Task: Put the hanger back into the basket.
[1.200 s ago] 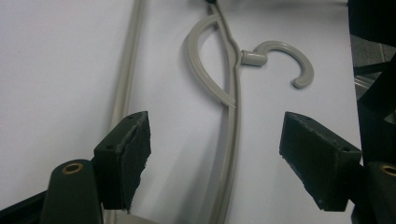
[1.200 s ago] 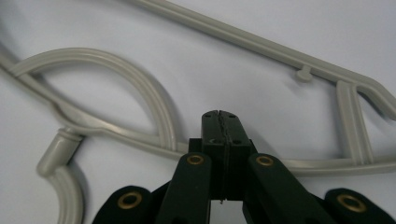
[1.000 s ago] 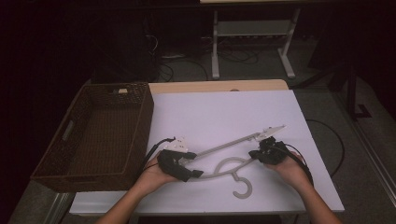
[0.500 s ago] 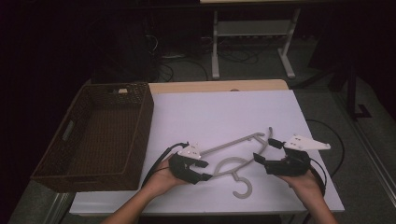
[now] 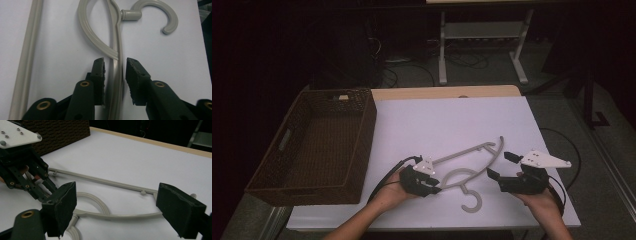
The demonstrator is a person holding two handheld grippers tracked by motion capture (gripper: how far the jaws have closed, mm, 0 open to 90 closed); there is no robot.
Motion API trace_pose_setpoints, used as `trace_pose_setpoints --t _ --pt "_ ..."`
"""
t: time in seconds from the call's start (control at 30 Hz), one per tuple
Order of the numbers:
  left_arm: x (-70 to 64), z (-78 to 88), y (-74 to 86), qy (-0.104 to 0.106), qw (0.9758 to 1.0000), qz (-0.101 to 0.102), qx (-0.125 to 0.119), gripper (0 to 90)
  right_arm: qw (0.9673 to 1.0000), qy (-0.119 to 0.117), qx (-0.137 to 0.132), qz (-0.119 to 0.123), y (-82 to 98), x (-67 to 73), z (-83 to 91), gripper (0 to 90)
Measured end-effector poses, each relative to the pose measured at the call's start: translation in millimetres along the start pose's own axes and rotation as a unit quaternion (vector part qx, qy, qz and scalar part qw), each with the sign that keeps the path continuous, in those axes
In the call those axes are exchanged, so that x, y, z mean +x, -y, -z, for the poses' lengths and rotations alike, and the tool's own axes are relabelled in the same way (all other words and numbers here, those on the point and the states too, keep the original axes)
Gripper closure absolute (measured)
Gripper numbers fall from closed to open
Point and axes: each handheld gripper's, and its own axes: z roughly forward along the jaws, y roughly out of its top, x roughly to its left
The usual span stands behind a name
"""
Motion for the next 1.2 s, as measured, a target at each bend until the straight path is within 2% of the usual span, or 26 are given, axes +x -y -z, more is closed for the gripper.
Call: trace_pose_setpoints --t 0.27,0.33,0.73,0.8,0.87,0.93,1.03,1.07,1.17,1.2 --pt "-2.0 -2.6 -2.1 -0.009 0.9999 -0.003 0.006 75.4 1.0 0.002 0.004 0.0 0.5 -1.1 0.3 16.1" --pt "-3.0 -3.0 -2.1 -0.015 0.9998 -0.012 0.006 77.0 1.0 0.001 0.004 0.0 0.4 -1.0 0.2 16.1" --pt "-3.4 -3.2 -1.7 -0.017 0.9998 -0.01 0.005 81.7 1.0 0.003 0.002 0.002 0.5 -2.7 0.6 16.3" --pt "-3.6 -2.8 -1.6 -0.018 0.9998 -0.004 0.005 80.3 1.0 0.002 0.003 -0.002 0.4 -2.0 1.3 16.4" --pt "-4.2 -2.0 -1.4 -0.007 1.0 0.001 0.005 71.8 1.0 0.002 -0.001 0.0 0.2 -2.3 1.6 16.4" --pt "-6.4 -0.6 -0.9 -0.015 0.9998 -0.003 0.011 66.7 1.0 0.003 -0.002 0.0 0.3 -2.9 2.0 16.4" --pt "-7.6 1.9 0.1 -0.034 0.9992 -0.007 0.019 64.4 1.0 0.004 -0.004 0.002 0.1 -4.1 2.7 16.4" --pt "-7.2 2.1 0.8 -0.03 0.9994 -0.006 0.017 64.4 1.0 0.004 -0.003 0.001 0.0 -4.1 3.1 16.4" --pt "-4.0 1.8 1.4 -0.032 0.9993 -0.013 0.016 72.9 1.0 0.004 -0.004 0.001 -0.1 -4.3 2.9 16.5" --pt "-3.9 1.1 1.7 -0.032 0.9994 -0.008 0.011 75.2 1.0 0.005 -0.004 0.001 -0.3 -4.0 2.3 16.5"
